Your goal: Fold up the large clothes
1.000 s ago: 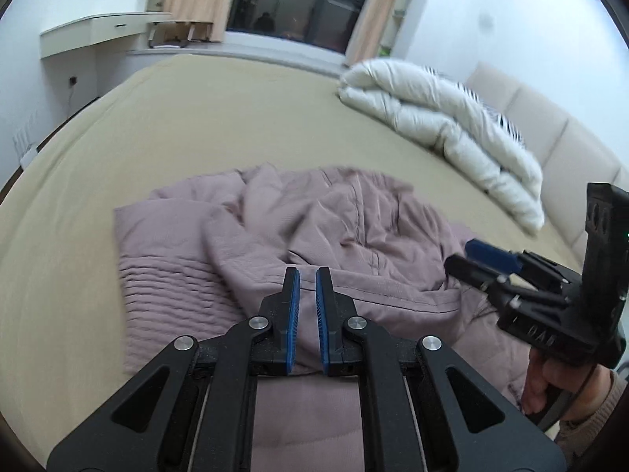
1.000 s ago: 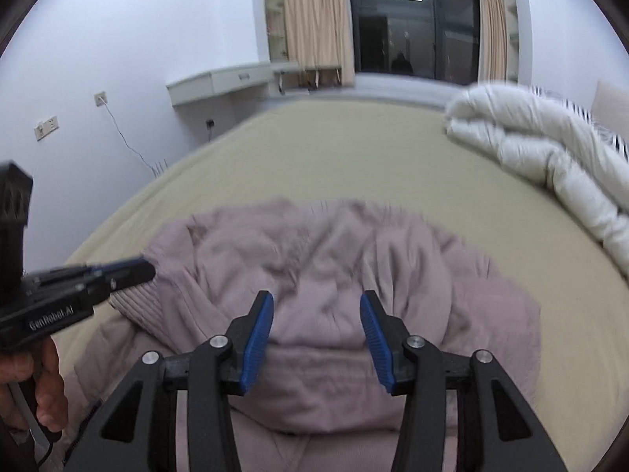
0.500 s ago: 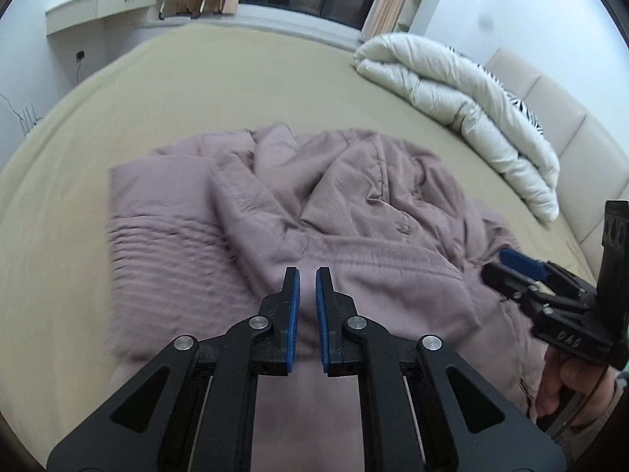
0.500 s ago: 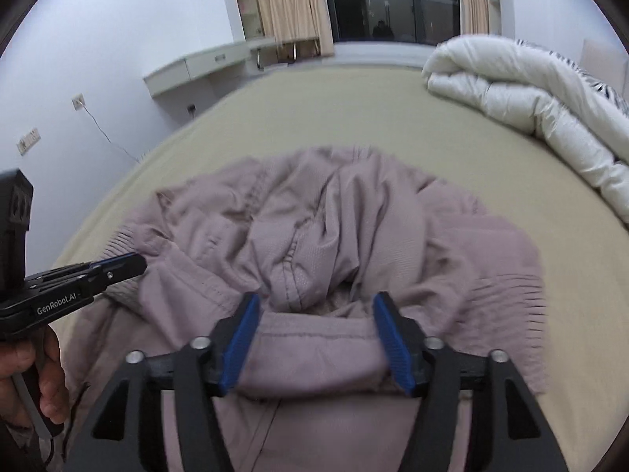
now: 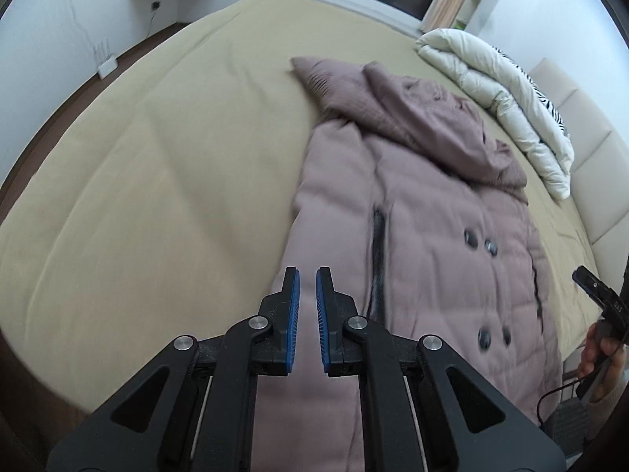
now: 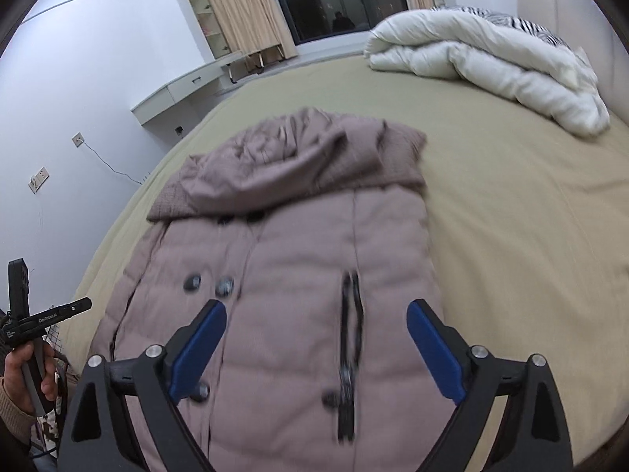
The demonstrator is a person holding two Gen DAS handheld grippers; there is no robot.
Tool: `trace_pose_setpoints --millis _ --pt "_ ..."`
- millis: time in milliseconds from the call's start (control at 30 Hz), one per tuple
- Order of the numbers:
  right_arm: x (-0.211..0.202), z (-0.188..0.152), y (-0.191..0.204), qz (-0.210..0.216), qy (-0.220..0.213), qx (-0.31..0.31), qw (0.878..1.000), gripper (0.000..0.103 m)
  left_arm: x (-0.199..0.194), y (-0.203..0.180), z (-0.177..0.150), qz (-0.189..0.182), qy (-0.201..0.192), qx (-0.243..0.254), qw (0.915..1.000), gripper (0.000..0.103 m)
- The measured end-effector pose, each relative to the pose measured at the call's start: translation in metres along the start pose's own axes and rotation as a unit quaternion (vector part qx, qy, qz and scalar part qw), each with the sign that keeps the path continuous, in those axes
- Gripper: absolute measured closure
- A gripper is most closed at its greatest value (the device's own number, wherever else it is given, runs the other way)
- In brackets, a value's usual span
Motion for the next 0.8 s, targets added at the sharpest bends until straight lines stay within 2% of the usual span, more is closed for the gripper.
trace_pose_setpoints --millis 100,133,200,233,267,400,600,700,800 --pt "-0.012 -0.027 -0.012 -0.005 0.015 0.031 0.999 0.007 -0.015 0.015 -0.032 0.017 0.009 0.002 0.9998 0.094" --pt "-0.017 -0.034 -0.016 -0.006 0.016 0.042 0.999 0.007 -0.019 0.017 -0.039 0.021 0.010 0.003 0.9997 0.090" --pt "-0.025 -0.048 -0.020 -0.009 0.018 0.058 0.998 0.005 -0.034 0.029 -0.060 0.023 0.012 0.001 0.9997 0.069" --pt "-0.029 -0.054 -0.022 -0.010 0.020 0.065 0.998 0.001 -0.038 0.030 -0.064 0.024 0.010 0.001 0.9997 0.036" --pt "-0.032 -0.060 -0.024 -0.009 0.023 0.071 0.997 0.000 -0.044 0.032 -0.070 0.022 0.007 0.002 0.9997 0.019" --pt "-0.042 -0.078 -0.027 -0.011 0.030 0.077 0.997 0.000 -0.055 0.021 -0.085 0.015 0.013 0.031 0.9993 0.019" --pt "-0.058 -0.096 -0.048 -0.015 0.037 0.109 0.993 0.000 -0.046 0.017 -0.099 -0.010 0.065 0.027 0.9975 0.019" --pt "-0.063 -0.107 -0.067 -0.027 0.052 0.128 0.990 0.000 -0.037 0.016 -0.109 -0.033 0.095 0.016 0.9948 0.019" --pt "-0.063 -0.119 -0.082 -0.020 0.068 0.155 0.985 0.000 -0.028 0.014 -0.124 -0.039 0.121 0.027 0.9915 0.019"
Point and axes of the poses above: each gripper's, at about its wrist camera, not at the fingertips, and x roughly the way its jaws point, y to its left, z to its top, the point moved 3 cm from there along x, roughly the way its jaws point, and after that the axes turned 1 degree about y, right-handed, at the moved point
